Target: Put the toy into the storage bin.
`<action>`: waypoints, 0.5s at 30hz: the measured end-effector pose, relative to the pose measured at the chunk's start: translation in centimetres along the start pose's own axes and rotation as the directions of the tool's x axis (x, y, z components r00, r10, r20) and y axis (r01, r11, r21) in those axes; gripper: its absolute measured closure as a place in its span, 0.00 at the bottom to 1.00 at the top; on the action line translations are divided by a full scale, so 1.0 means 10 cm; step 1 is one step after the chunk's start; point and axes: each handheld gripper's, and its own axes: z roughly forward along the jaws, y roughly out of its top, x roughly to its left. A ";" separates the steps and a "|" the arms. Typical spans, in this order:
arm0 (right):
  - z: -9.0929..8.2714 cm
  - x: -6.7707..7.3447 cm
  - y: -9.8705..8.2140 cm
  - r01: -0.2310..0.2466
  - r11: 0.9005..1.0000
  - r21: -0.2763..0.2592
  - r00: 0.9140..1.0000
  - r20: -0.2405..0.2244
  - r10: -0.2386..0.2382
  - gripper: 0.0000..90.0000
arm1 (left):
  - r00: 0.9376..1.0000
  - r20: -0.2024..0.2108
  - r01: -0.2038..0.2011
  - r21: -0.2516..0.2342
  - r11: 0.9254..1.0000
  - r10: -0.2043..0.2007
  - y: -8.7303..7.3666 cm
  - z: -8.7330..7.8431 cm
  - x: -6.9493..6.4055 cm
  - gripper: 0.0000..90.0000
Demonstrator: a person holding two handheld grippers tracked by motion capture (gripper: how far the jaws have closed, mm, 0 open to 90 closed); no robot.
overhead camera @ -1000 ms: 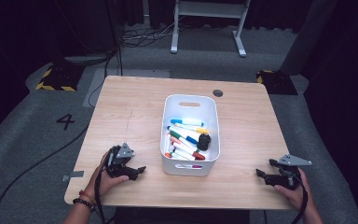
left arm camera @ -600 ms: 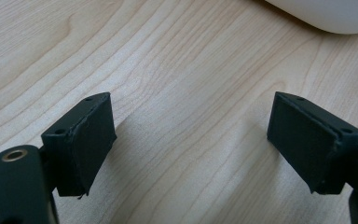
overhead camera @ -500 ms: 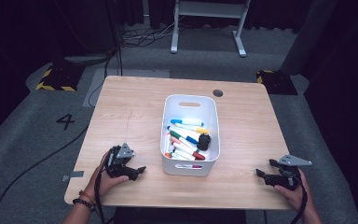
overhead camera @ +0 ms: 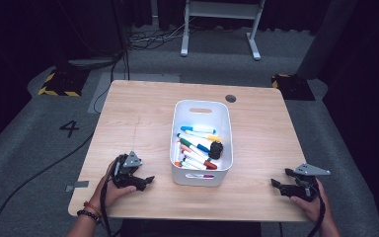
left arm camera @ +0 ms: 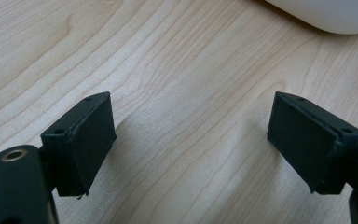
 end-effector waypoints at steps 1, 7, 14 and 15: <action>0.00 0.00 0.00 0.000 1.000 0.000 1.000 0.000 0.000 0.24 | 1.000 -0.002 -0.001 -0.001 1.000 0.001 0.00 0.00 0.00 0.17; 0.00 0.00 0.00 0.000 1.000 0.001 1.000 0.000 0.000 0.24 | 1.000 -0.001 0.000 -0.001 1.000 0.000 0.00 0.00 0.00 0.17; 0.00 0.00 0.00 0.002 1.000 0.001 1.000 0.002 -0.002 0.24 | 1.000 0.001 0.007 -0.001 1.000 -0.007 0.00 0.00 0.00 0.17; 0.00 0.00 0.00 0.003 1.000 0.001 1.000 0.002 -0.003 0.24 | 1.000 0.003 0.008 -0.001 1.000 -0.008 0.00 0.00 0.00 0.17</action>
